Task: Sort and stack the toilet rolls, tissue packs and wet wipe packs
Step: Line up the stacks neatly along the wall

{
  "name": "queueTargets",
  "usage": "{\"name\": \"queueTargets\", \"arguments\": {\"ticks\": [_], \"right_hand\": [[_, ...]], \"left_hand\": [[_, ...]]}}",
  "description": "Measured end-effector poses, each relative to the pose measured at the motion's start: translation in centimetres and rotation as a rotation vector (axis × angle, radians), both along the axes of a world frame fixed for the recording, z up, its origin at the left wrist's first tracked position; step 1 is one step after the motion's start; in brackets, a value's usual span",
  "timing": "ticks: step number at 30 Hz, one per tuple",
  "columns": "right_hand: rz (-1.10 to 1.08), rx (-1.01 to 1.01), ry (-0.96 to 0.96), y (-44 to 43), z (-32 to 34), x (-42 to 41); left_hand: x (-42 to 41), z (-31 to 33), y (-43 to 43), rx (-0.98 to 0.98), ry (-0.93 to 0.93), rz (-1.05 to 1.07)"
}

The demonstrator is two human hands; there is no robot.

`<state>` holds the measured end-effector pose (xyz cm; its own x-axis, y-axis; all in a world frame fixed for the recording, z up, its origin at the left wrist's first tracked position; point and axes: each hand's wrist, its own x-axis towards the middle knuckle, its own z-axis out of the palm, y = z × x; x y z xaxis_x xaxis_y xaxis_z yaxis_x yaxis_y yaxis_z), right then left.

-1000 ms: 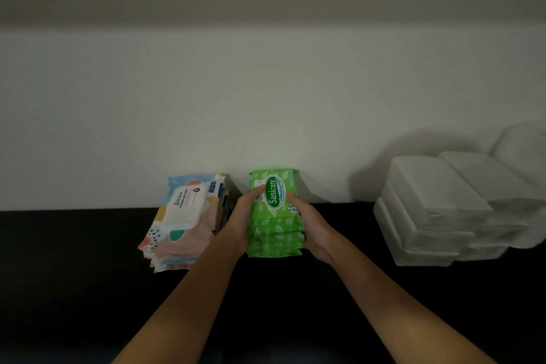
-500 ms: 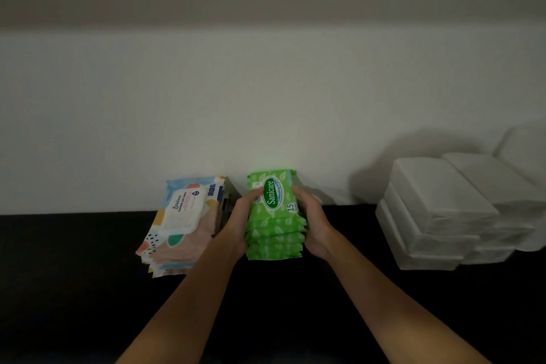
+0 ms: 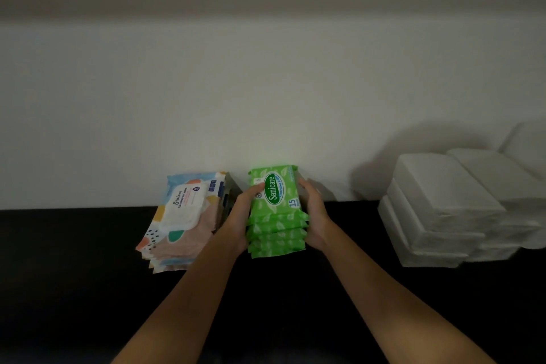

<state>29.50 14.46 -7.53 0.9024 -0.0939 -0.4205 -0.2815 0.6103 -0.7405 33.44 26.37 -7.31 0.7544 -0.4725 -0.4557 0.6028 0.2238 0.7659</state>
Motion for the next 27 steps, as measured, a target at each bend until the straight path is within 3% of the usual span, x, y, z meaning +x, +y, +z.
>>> {"name": "queueTargets", "arguments": {"ticks": [5,8,13,17,24,27], "right_hand": [[-0.038,-0.144,0.064,-0.8,0.1,-2.7],[-0.017,-0.273,0.105,-1.9,0.0,-5.6],[0.068,-0.447,0.101,-4.8,0.2,-12.2],[0.022,-0.503,0.129,-8.9,0.4,-17.1],[-0.216,-0.546,0.23,-16.8,0.6,-23.9],[-0.342,-0.555,0.262,-19.9,0.8,-25.1]], "left_hand": [[-1.5,2.3,0.2,0.176,-0.05,0.1],[-3.0,3.7,0.5,0.291,-0.196,0.25],[-7.1,5.8,-1.5,0.236,-0.44,0.391],[-9.8,6.7,-5.1,0.208,-0.52,0.312],[-13.7,5.7,-10.7,0.198,-0.405,0.091],[-15.7,4.9,-12.8,0.26,-0.502,-0.022]]}}
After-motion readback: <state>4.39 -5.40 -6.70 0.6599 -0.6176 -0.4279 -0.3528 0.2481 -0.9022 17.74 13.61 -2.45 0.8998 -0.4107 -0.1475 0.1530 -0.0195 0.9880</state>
